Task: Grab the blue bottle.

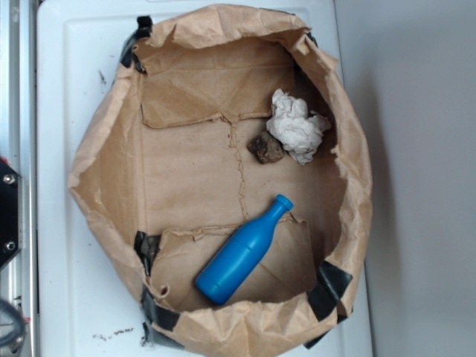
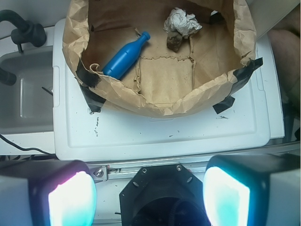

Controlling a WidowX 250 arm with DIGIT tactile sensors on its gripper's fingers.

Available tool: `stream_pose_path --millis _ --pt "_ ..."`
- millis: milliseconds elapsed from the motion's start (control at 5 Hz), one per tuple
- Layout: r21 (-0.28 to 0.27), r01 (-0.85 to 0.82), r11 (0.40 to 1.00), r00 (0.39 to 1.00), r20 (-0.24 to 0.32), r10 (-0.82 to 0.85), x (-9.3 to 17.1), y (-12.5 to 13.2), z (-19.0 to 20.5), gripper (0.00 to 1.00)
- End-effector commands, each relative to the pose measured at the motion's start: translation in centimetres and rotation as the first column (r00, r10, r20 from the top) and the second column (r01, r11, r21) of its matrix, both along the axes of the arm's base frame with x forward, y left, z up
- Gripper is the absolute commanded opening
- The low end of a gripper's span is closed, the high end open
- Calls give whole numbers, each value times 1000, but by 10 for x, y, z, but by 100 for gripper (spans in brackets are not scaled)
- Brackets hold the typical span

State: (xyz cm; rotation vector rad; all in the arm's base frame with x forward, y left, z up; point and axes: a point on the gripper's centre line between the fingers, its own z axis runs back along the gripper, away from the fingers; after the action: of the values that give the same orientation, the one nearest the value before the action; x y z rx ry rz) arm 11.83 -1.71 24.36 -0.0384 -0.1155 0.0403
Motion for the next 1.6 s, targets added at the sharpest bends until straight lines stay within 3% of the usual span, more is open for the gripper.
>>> stream_pose_path --millis 0,200,400,600,800,1000,1400 --pt "0 0 1000 1000 0 0 0 0 0 100" --pt "-147 -171 974 980 77 184 50 -2 10 100" --pt "-131 -360 924 926 72 371 100 -1 -3 100" --pt "-144 -466 873 875 73 479 139 3 -43 100" --pt "-92 -521 849 846 75 527 146 14 -86 100" --pt "-68 -502 862 859 77 506 144 27 -121 100" --pt "-64 -526 848 848 44 529 164 -2 -170 100"
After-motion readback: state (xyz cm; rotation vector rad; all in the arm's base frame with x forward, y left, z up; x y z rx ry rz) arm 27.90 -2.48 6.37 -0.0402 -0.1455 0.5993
